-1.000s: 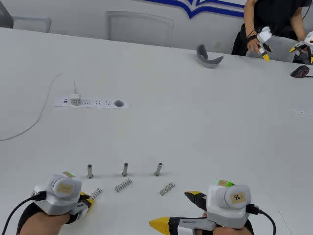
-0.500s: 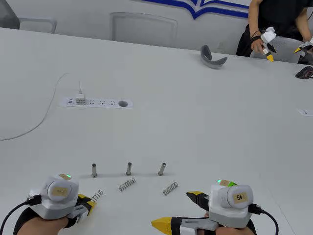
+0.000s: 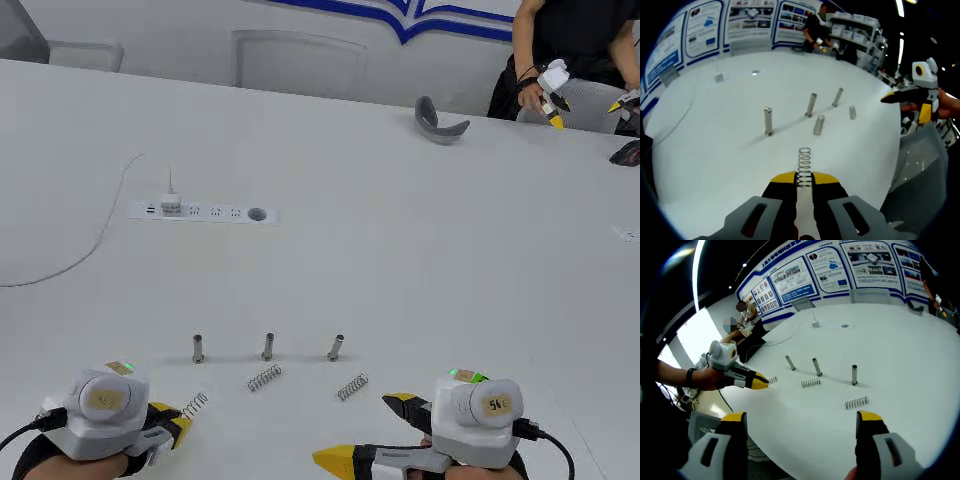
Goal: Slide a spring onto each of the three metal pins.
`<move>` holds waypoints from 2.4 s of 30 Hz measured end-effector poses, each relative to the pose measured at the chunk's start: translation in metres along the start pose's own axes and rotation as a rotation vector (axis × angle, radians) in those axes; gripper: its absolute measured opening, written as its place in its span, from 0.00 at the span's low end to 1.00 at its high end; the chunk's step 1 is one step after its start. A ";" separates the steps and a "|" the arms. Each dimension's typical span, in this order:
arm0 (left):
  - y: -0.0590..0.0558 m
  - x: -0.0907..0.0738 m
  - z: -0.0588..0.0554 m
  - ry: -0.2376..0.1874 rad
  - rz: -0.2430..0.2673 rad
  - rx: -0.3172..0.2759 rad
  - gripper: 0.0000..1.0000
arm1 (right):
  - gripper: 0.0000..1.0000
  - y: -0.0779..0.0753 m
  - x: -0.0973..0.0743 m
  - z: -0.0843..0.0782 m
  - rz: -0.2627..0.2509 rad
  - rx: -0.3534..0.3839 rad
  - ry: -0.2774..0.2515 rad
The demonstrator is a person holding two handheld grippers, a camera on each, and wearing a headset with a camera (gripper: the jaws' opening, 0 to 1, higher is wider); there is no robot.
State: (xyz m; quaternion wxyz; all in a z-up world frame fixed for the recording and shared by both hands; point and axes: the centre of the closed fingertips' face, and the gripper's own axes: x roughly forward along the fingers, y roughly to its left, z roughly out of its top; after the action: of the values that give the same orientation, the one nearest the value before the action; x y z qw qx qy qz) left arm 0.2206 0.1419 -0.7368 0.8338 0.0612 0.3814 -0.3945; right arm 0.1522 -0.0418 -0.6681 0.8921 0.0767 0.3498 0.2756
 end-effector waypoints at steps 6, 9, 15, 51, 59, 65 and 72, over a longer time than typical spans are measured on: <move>-0.002 -0.007 0.001 -0.005 -0.002 0.007 0.10 | 0.91 0.003 0.002 0.000 0.013 0.000 -0.001; -0.005 -0.011 0.005 -0.012 -0.009 0.017 0.10 | 0.90 0.004 0.002 0.001 0.018 0.002 -0.002; -0.016 -0.018 0.016 -0.029 -0.028 0.049 0.10 | 0.88 0.006 0.002 0.004 0.031 0.015 -0.019; -0.113 -0.019 0.040 -0.050 -0.218 0.251 0.10 | 0.68 0.034 0.009 0.013 0.159 0.073 -0.065; -0.134 -0.020 0.040 -0.050 -0.257 0.293 0.10 | 0.59 0.045 0.011 0.014 0.205 0.098 -0.070; -0.147 -0.021 0.039 -0.053 -0.279 0.306 0.10 | 0.53 0.052 0.012 0.012 0.242 0.135 -0.071; -0.157 -0.022 0.041 -0.062 -0.298 0.317 0.10 | 0.44 0.060 0.014 0.006 0.278 0.176 -0.053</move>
State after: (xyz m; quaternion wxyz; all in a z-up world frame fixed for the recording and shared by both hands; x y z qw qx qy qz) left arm 0.1254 0.0317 -0.6613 0.7575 0.1226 0.2937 -0.5701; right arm 0.1386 0.0158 -0.6516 0.8439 0.2094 0.3352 0.3627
